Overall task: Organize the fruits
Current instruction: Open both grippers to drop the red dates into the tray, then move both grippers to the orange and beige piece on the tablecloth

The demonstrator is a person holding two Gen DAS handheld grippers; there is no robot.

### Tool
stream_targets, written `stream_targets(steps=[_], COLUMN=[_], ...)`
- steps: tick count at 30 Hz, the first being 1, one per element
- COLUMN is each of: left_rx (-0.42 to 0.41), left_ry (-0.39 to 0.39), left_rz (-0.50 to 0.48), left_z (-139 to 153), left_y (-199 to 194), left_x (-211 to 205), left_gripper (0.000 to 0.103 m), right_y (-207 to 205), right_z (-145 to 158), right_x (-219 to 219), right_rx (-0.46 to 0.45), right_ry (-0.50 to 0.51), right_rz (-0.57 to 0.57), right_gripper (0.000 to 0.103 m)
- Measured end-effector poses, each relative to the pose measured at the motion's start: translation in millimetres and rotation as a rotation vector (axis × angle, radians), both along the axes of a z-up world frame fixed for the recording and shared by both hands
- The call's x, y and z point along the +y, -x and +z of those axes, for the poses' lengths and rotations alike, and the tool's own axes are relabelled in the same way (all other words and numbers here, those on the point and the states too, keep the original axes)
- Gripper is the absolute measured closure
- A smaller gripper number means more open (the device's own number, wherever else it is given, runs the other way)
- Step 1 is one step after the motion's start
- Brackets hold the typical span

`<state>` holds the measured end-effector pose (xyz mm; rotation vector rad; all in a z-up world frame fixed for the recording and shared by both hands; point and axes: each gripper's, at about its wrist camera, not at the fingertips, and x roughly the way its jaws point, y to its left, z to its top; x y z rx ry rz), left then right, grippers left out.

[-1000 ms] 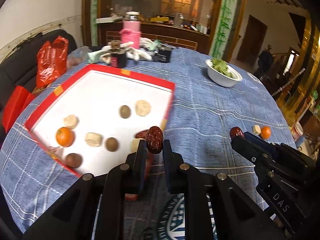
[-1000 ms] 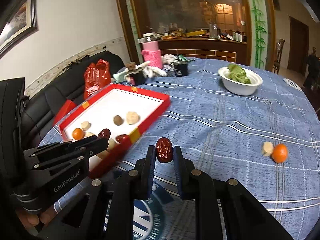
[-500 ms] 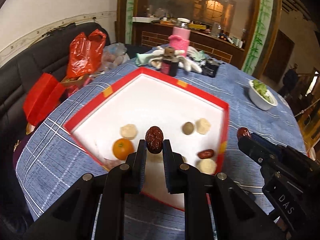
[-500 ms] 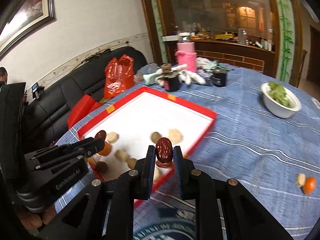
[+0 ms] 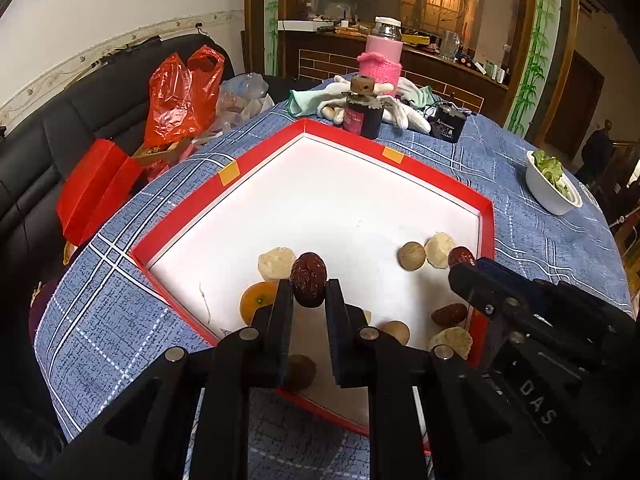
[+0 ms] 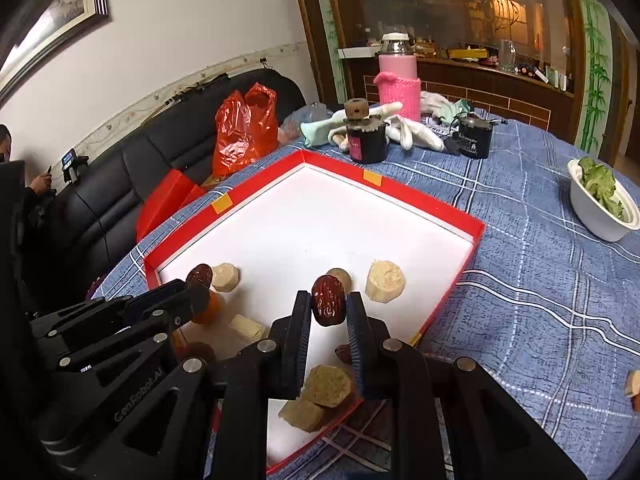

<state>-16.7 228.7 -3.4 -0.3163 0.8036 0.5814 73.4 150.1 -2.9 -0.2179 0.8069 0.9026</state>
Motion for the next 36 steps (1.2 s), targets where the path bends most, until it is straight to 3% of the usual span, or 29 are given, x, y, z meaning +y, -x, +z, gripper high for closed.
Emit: stream_targets(steps=[15, 17, 19, 21, 24, 29, 31, 36], left_rx=[0.051, 0.059, 0.052, 0.041, 0.034, -0.020, -0.054, -0.096], left_ry=[0.005, -0.003, -0.001, 0.000, -0.003, 0.005, -0.004, -0.020], left_rz=[0.057, 0.066, 0.075, 0.084, 0.089, 0.076, 0.061, -0.091], left_z=[-8, -8, -7, -5, -2, 11, 17, 26], left_y=[-4, -4, -2, 1, 3, 7, 7, -9], left_x=[10, 11, 11, 12, 12, 2, -7, -52], left_gripper=[0.088, 0.083, 0.062, 0.058, 0.052, 0.052, 0.045, 0.044], right_y=[-5, -6, -6, -6, -5, -1, 2, -1], right_z=[-11, -13, -13, -13, -11, 3, 10, 24], right_x=[17, 19, 19, 19, 17, 0, -16, -82], right_rx=[0.020, 0.026, 0.026, 0.030, 0.026, 0.007, -0.014, -0.078], right_ry=[0.033, 0.043, 0.041, 0.040, 0.035, -0.007, -0.021, -0.046], right_rz=[0.004, 0.001, -0.001, -0.002, -0.005, -0.030, -0.047, -0.136], right_gripper=[0.083, 0.079, 0.075, 0.073, 0.071, 0.066, 0.062, 0.061])
